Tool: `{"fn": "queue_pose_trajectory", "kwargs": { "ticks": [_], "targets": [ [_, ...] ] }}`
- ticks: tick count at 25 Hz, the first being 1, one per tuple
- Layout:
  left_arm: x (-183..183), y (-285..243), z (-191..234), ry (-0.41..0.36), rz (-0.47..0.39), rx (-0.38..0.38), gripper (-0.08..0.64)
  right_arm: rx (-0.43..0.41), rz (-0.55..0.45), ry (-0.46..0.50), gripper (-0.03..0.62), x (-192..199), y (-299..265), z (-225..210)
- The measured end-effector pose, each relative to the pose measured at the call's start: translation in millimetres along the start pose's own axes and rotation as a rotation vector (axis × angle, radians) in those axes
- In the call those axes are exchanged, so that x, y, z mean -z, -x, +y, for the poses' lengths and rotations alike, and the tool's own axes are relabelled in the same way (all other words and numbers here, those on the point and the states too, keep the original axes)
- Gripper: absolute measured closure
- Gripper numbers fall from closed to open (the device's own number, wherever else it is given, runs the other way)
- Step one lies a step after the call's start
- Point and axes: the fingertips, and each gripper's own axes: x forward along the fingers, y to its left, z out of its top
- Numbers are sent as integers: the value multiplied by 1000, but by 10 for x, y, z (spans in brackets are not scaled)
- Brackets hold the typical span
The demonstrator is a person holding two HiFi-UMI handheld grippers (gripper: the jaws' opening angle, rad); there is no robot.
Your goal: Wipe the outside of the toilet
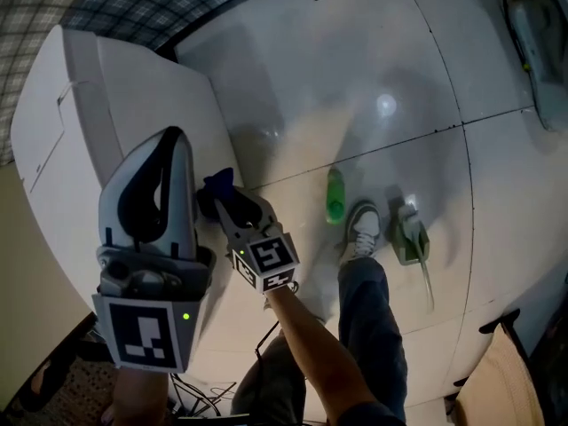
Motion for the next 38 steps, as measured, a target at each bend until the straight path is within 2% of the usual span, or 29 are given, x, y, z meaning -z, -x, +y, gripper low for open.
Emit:
{"fn": "queue_pose_trajectory", "kwargs": {
  "ticks": [3, 7, 9, 12, 14, 18, 22, 25, 30, 34, 38],
  "targets": [
    [113, -179, 58, 42, 36, -31, 546, -20, -50, 24, 492, -539, -640, -230],
    [375, -369, 150, 63, 116, -84, 546, -35, -13, 43, 492, -873, -1474, -616],
    [477, -435, 254, 74, 144, -116, 546, -43, 27, 54, 492, -863, -1834, -781],
    [579, -515, 432, 138, 187, -169, 548, -32, 92, 46, 492, -687, -2187, -1000],
    [585, -581, 478, 120, 189, -175, 552, -18, 126, 34, 492, -533, -2264, -1117],
    [596, -635, 443, 0, 194, -144, 551, -17, 204, 29, 492, -110, -1987, -1151],
    [666, -561, 420, -22, 222, -104, 551, 15, 261, -6, 492, 339, -1317, -1004],
    [630, -449, 288, -33, 206, -73, 549, 53, 272, -37, 492, 642, -799, -885],
    [459, -96, -129, -68, 141, -7, 551, 108, 276, -79, 492, 1136, -6, -653],
    [363, 218, -364, -76, 80, 45, 551, 161, 283, -79, 492, 1499, 356, -571],
    [124, 619, -527, -38, -21, 89, 551, 182, 227, -34, 492, 1447, 542, -353]
  ]
}}
